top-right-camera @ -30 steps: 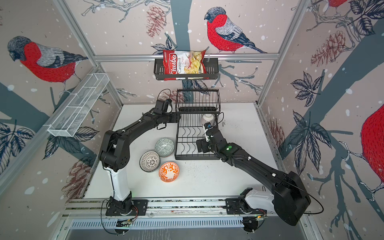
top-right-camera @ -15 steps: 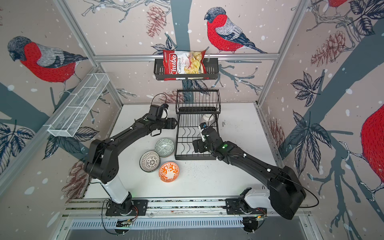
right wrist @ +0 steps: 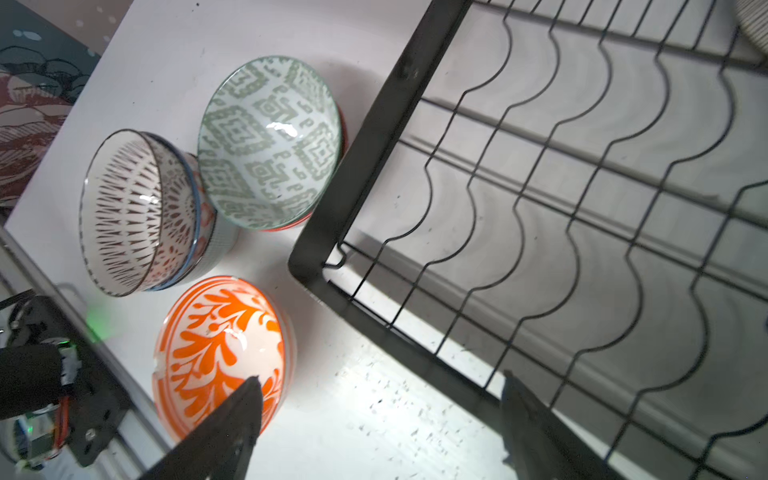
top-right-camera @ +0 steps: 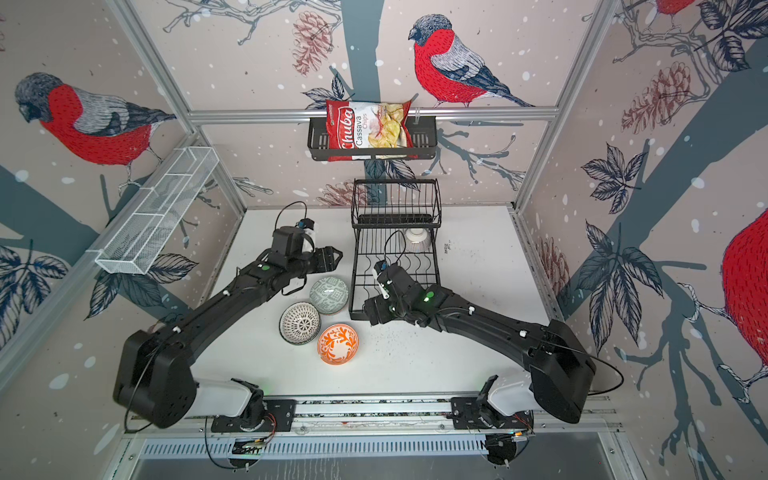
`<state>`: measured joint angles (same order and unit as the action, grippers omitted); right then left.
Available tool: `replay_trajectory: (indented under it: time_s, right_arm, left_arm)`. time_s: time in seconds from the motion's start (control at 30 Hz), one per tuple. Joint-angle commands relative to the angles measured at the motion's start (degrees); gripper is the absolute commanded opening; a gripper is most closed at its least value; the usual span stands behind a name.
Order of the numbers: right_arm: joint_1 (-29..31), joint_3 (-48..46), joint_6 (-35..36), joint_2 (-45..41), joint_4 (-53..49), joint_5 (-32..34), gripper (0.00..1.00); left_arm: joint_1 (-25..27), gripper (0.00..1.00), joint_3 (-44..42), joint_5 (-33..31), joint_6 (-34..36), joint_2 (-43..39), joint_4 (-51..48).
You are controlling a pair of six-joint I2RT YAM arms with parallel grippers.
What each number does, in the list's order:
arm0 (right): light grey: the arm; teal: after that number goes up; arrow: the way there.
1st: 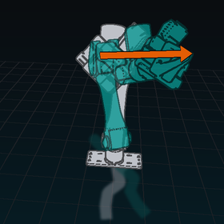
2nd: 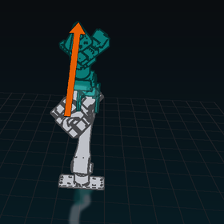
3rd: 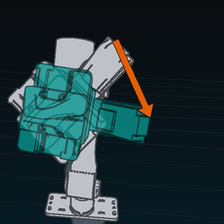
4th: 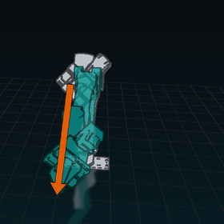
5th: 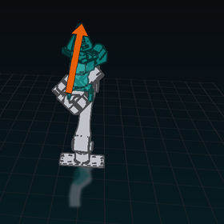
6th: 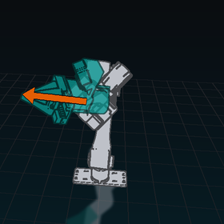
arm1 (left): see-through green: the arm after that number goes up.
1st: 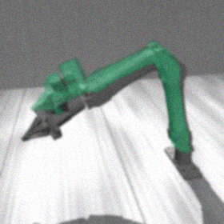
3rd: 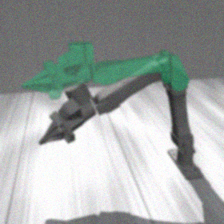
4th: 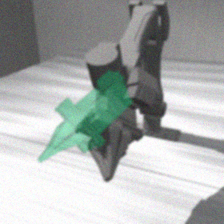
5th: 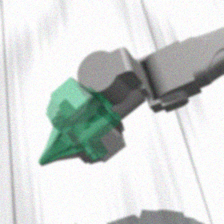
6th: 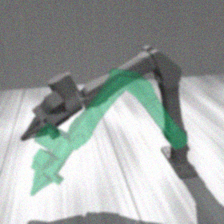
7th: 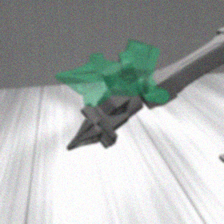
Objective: Load the bowls into the dish rack
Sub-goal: 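Reach the right gripper toward the orange-patterned bowl on the table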
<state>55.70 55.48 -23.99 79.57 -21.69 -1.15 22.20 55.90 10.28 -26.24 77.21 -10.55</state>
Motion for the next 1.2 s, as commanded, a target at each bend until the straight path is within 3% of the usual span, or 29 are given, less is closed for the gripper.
replay_trajectory:
  time_s: [0.0,0.3,0.9,1.17]
  right_arm:
    - [1.84,0.46,-3.92,0.66,-1.77,-1.68,0.87]
    - [5.26,2.63,-6.37,6.56,-1.96,-3.15,0.78]
    - [7.93,10.64,-3.62,20.29,-4.59,-5.70,0.61]
    - [8.06,12.35,-2.82,24.09,-4.34,-6.53,0.46]
  left_arm:
    - [0.15,0.72,-3.41,0.77,-4.18,-4.02,3.18]
    - [0.30,0.72,-7.17,-0.98,-5.24,-9.79,0.44]
    - [0.30,0.72,-9.23,-1.76,-4.86,-10.93,1.19]
    - [0.30,0.72,-9.84,-2.16,-4.97,-10.98,1.58]
